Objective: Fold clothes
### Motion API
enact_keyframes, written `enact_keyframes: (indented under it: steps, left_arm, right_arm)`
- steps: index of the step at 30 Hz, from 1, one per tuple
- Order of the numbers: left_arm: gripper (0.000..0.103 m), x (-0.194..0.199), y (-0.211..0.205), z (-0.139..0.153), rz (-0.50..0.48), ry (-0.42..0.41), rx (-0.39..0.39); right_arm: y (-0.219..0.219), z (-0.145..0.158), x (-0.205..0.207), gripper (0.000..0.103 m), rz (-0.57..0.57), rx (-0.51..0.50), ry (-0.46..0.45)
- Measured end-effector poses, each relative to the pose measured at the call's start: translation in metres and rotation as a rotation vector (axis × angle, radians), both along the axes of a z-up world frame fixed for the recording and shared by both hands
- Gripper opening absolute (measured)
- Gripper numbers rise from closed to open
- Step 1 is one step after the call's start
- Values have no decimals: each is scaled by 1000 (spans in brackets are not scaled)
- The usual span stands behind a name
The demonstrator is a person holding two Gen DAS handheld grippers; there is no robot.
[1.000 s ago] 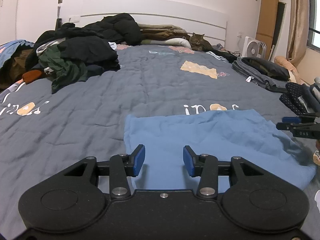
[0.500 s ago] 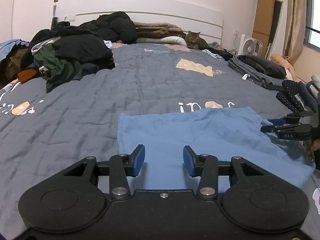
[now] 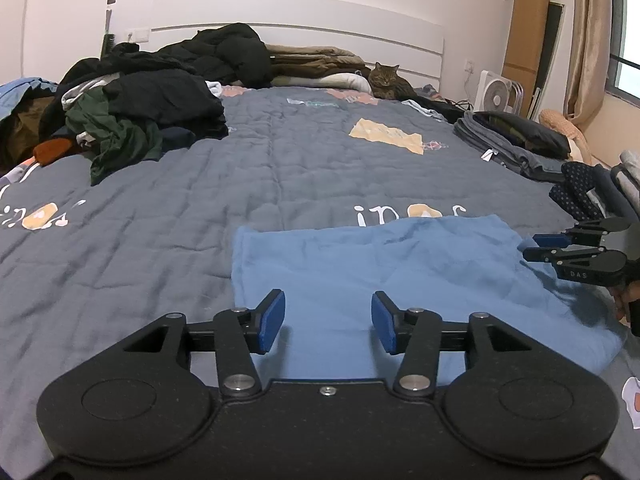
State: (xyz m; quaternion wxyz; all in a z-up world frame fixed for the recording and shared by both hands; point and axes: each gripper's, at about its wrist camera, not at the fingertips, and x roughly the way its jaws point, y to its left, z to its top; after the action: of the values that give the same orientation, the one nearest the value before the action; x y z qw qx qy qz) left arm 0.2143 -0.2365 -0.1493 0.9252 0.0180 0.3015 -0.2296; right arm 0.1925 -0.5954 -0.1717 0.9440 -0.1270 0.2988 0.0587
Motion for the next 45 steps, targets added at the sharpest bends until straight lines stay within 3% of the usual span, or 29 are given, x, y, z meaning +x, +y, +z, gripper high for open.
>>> enact_keyframes:
  steps: [10,12,14,18,26,32,39,45]
  left_arm:
    - [48,-1,-4,-3,-11,3,11]
    - [48,-1,-4,-3,-10,3,14]
    - [48,-1,-4,-3,-6,3,15]
    - [48,-1,-3,-2,2,2,10]
    - [48,1,3,2,21,-11,-3]
    - [48,9,10,3,41,-19,-3]
    - [48,59,25,0,9,-6,26]
    - [44,99,9,-18,-34,36,81]
  right_arm:
    - [-11,-17,9,26,-48,62,42]
    - [-11,-17,9,20,-48,72,46]
    - [-10,-16,8,3,-33,68,46]
    - [-9,-3,0,1,19,102,35]
    - [-21,40,-4,1,-51,241,-129]
    - [-31,55,20,1,-90,223,-200]
    - [-42,25,50,1,-105,227,-53]
    - [-40,10,44,1,-105,226,-10]
